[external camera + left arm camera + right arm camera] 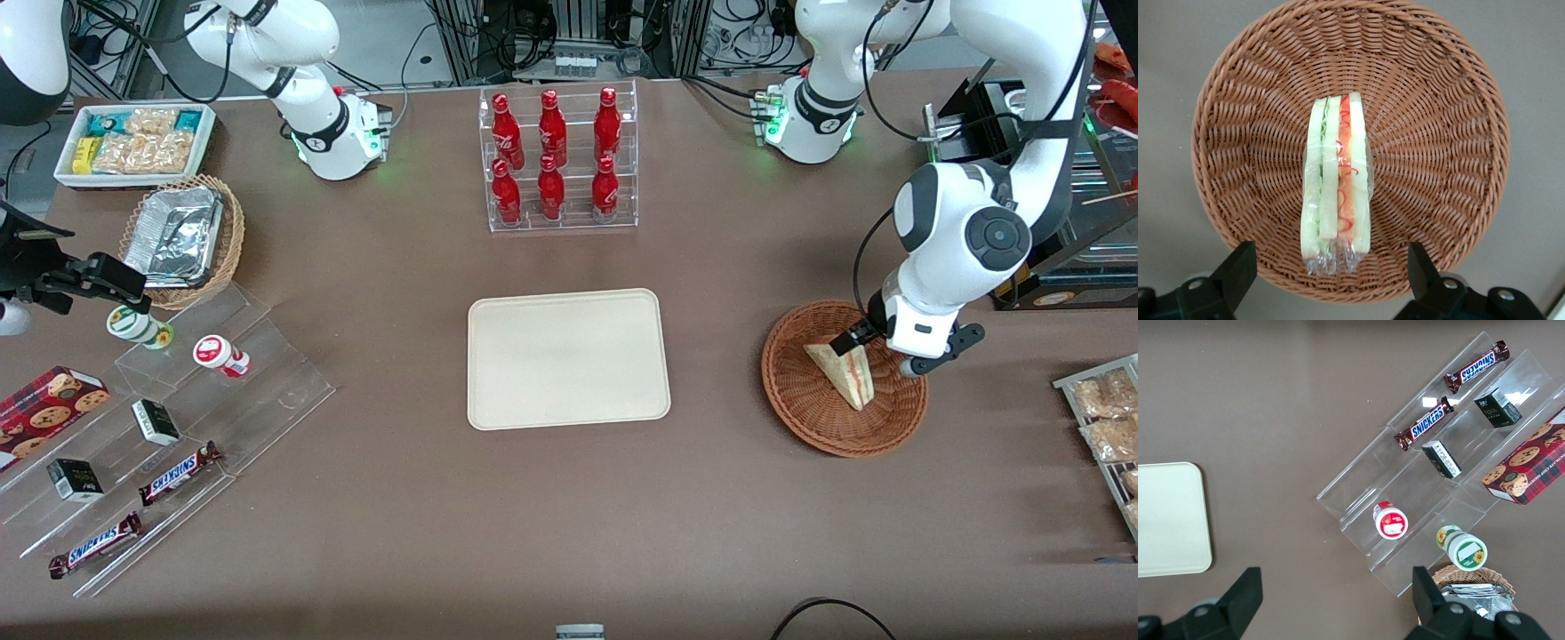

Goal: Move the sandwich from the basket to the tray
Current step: 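Lower the left gripper and close it on the wrapped sandwich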

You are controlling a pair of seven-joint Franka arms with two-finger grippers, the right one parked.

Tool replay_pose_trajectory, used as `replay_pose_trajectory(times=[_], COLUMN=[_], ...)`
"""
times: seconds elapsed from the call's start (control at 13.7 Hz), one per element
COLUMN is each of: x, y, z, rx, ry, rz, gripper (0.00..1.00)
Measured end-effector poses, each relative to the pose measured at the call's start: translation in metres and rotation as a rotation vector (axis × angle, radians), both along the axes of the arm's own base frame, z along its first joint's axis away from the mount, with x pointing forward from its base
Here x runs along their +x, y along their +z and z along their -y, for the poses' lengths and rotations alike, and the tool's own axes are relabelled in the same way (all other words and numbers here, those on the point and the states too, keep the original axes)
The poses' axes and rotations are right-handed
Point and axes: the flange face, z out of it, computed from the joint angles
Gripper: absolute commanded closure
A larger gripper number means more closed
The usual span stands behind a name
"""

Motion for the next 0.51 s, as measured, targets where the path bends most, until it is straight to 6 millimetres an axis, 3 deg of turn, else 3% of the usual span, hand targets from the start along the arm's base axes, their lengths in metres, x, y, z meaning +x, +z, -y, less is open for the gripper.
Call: replay_pose_trajectory(times=[0.51], x=[0.003], y=[-0.027], z=[0.0], rx=[-0.002], ry=[0.008], rz=[-0.01], gripper=[0.0])
